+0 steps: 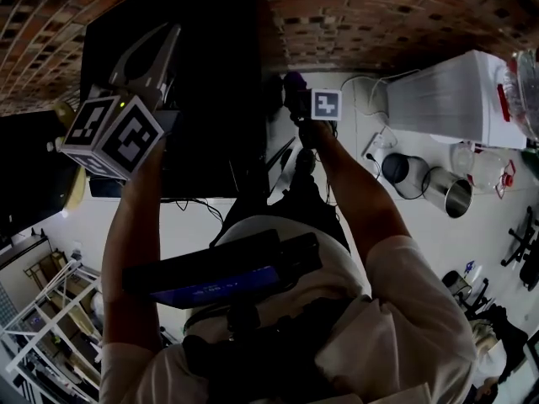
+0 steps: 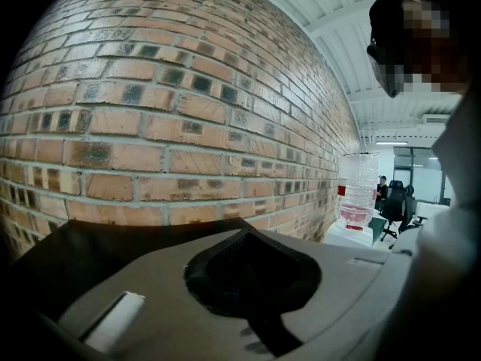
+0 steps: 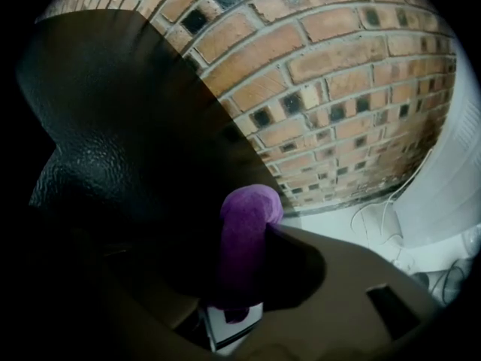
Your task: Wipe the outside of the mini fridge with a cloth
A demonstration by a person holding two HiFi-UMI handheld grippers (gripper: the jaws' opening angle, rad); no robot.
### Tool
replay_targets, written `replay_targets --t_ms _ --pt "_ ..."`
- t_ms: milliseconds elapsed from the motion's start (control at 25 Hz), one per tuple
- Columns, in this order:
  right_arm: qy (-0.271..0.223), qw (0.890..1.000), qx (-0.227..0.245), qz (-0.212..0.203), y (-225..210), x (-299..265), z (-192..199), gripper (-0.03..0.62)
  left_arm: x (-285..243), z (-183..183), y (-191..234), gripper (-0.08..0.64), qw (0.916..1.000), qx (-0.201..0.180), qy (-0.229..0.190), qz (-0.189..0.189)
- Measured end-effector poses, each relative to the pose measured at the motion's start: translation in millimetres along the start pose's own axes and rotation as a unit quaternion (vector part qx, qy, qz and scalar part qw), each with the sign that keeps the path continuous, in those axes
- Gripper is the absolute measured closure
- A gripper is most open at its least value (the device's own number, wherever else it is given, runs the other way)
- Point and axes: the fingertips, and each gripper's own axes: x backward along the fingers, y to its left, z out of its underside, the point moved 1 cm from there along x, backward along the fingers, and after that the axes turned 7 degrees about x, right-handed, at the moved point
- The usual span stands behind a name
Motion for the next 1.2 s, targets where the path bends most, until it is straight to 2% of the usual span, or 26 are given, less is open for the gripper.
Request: replay_targets --t_ms 120,280,400,560,760,1040,1200 --pt "0.005 1.000 0.006 0.005 -7.2 2.3 0.5 0.449 -0.6 -1.2 1.3 0.551 1.0000 0.001 -0.002 -0.002" --pt "-0.018 1.000 0.005 0.012 -13.5 18.4 -7.7 0.449 0.6 -0.1 2.2 0.551 1.0000 0.001 0.000 -0.002" --pt "-0.050 0.999 -0.012 0.007 -11.7 39.9 -23.1 0.449 -0.2 -2.7 3.6 0.551 1.0000 0.005 -0.002 -0.002" --pt "-0.107 0.993 -0.042 -0.020 9.6 85.8 -39.6 0.449 1.0 -3.7 3.6 0.551 0.9999 0.002 -0.012 0.003" --pt "-0.165 0.985 -0.026 -0.032 43.7 140.8 -59.6 0.448 9.9 -1.6 -5.6 0.551 0.9993 -0.008 0.011 0.036" --pt "-0.241 0.969 -0.012 -0.061 104.7 218.9 -74.2 0.446 38.5 15.8 -53.6 0.551 0.9921 -0.014 0.045 0.117" --pt "-0.280 0.956 0.025 -0.083 148.4 268.7 -76.5 0.448 48.5 26.9 -69.1 0.551 0.9876 -0.019 0.055 0.146"
